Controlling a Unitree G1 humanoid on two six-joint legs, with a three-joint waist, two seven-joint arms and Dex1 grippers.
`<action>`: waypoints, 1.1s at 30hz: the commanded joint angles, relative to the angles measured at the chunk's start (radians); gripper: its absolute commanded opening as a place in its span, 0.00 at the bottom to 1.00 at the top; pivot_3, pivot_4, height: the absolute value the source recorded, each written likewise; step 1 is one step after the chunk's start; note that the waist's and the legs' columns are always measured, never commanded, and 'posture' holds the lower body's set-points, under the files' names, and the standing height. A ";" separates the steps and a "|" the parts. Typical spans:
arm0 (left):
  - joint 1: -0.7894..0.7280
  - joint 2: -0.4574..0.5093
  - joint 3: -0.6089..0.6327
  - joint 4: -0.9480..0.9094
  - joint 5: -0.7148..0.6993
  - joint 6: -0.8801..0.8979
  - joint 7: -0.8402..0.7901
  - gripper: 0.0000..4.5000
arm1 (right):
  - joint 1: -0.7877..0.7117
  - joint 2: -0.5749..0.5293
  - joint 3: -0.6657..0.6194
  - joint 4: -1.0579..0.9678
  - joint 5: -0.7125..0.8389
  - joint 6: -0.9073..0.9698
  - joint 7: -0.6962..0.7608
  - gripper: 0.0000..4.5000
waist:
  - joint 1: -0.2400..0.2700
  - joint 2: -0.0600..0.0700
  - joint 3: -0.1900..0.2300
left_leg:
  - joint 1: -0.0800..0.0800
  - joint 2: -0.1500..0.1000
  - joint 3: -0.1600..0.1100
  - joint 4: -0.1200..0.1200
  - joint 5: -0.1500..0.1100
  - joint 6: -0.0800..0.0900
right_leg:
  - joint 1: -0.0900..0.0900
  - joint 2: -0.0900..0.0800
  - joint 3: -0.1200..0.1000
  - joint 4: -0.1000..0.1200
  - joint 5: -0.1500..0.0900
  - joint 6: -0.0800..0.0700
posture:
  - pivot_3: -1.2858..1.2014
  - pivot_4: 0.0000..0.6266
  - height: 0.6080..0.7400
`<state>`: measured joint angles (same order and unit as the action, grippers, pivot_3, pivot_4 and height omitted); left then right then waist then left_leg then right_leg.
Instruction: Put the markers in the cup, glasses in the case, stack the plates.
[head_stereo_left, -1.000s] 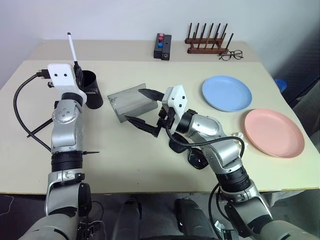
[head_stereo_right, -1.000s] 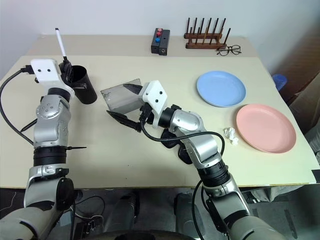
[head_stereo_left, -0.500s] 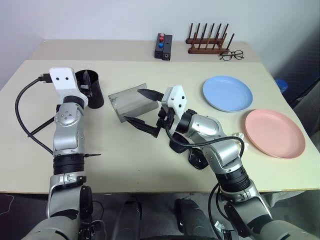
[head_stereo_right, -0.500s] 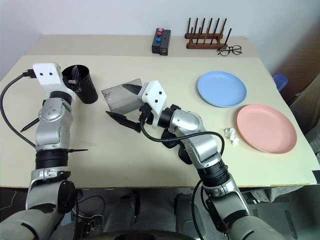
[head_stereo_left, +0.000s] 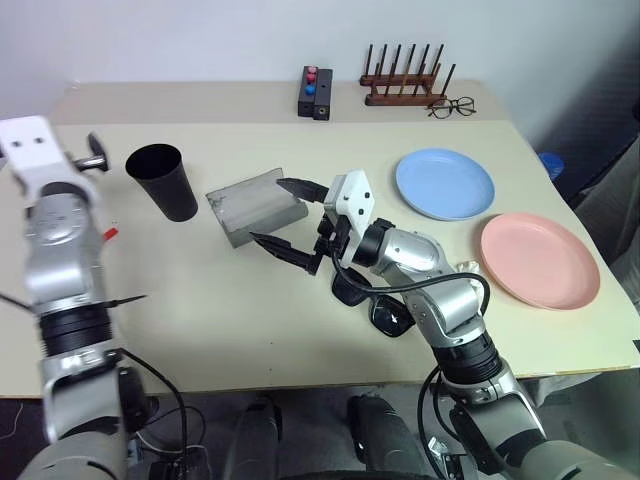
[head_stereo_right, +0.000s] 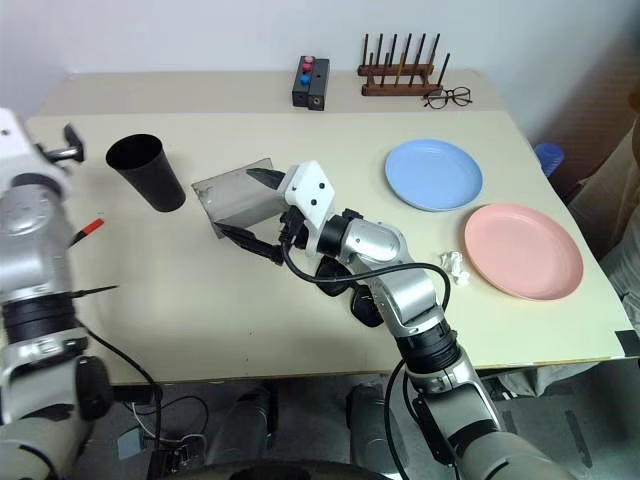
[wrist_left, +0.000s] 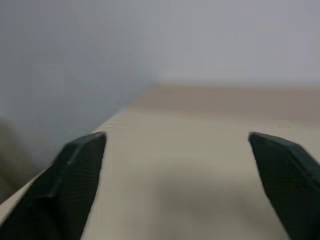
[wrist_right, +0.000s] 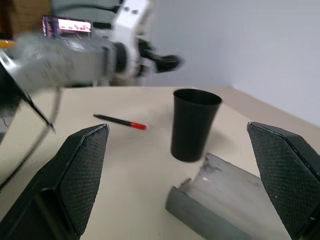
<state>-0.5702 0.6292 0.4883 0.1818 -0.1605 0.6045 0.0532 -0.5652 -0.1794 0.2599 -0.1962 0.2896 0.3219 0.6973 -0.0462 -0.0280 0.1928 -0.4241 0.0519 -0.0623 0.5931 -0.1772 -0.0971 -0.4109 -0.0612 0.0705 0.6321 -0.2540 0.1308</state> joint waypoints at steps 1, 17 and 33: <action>0.014 0.067 0.019 0.026 -0.054 0.264 -0.076 0.99 | -0.004 0.002 -0.006 -0.040 0.017 -0.005 0.010 1.00 | 0.004 0.000 0.000 | 0.000 0.000 0.000 0.000 0.000 0.000 | 0.000 0.000 0.000 0.000 0.000 0.000 | 0.52 0.24 0.99; 0.041 0.212 -0.119 0.177 -0.117 0.576 -0.370 0.99 | 0.020 -0.031 -0.027 -0.045 0.018 -0.006 0.013 1.00 | 0.001 0.000 0.000 | 0.000 0.000 -0.001 0.000 0.000 0.000 | -0.001 -0.001 -0.001 0.000 -0.001 -0.002 | 0.52 0.24 0.99; 0.082 0.143 -0.044 0.027 -0.126 0.613 -0.348 0.00 | 0.039 -0.124 -0.021 -0.070 0.067 0.036 0.125 1.00 | 0.002 0.003 -0.001 | 0.003 0.000 0.000 0.000 0.000 0.000 | 0.002 -0.001 -0.001 0.000 -0.002 -0.004 | 0.52 0.24 0.99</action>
<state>-0.5006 0.7788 0.4209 0.2238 -0.2874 1.2216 -0.3114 -0.5167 -0.3016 0.2465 -0.2226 0.3395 0.3639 0.8162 -0.0439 -0.0246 0.1919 -0.4217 0.0517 -0.0626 0.5930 -0.1771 -0.0975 -0.4091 -0.0623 0.0696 0.6321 -0.2561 0.1266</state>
